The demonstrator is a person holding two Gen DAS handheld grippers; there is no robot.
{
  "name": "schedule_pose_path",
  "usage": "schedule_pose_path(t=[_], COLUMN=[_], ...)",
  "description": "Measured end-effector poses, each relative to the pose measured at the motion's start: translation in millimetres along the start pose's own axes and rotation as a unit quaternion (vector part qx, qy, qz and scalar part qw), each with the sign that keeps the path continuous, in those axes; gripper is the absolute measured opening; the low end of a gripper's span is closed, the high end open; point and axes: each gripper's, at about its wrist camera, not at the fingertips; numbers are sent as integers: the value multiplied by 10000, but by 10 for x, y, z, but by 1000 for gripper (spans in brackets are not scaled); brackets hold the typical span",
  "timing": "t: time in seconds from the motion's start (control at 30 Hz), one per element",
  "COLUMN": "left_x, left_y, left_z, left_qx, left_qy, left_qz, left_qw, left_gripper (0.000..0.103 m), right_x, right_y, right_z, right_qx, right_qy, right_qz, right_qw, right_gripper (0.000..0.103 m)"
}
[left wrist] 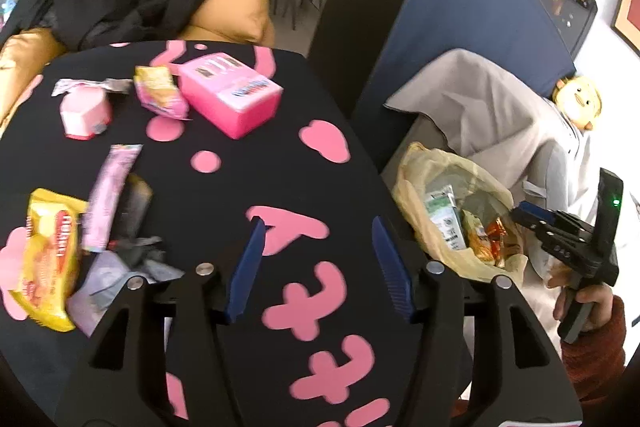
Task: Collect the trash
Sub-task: 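Move both grippers back over the table toward the yellow chip bag and grey strip, then grasp the yellow chip bag with the left gripper while the right gripper grasps the grey strip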
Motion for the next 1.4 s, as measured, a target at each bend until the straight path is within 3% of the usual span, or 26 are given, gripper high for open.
schedule_pose_path(t=[0.13,0.27,0.47,0.77,0.97,1.17,1.33,1.37,1.4], left_x=[217,523,1150,1897,1984,2120,2192,2185,2167], left_y=[-5,-49,-190,-394,-598,-772,-853,-857,-860], left_z=[-203,-445,-776,-1216,-1279,-1434,-1406,-1381,-1356], left_qx=[-237,-517,-817,-1172,-1115,-1098,-966,-909,-847], left_qy=[119,410,902,1356,1410,1501,1314,1271,1239], left_qz=[-110,-200,-742,-1561,-1507,-1565,-1598,-1570,-1517], left_qw=[9996,9976,9898,9713,9721,9700,9736,9752,9770], left_gripper=[53,54,55,56,56,56,56,56,56], right_x=[148,383,923,1864,2631,3295,3594,3636,3673], right_y=[110,227,340,366,291,276,349,356,360], right_z=[-147,-225,-145,214,424,598,845,900,954], right_qx=[-272,-564,-834,-74,247,386,520,580,659], right_qy=[220,535,932,1801,2244,2188,2043,2023,2026], right_qz=[44,-19,-357,-970,-1436,-2101,-2226,-2236,-2236], right_qw=[9994,9970,9915,9788,9636,9521,9518,9517,9511], right_gripper=[34,48,57,57,57,57,57,53,39])
Point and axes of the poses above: each gripper's, at about its wrist camera, not at the fingertips, and z roughly the way its jaws point, x to its left, y to its top, and after that the axes turned 3 degrees about -y, right-handed
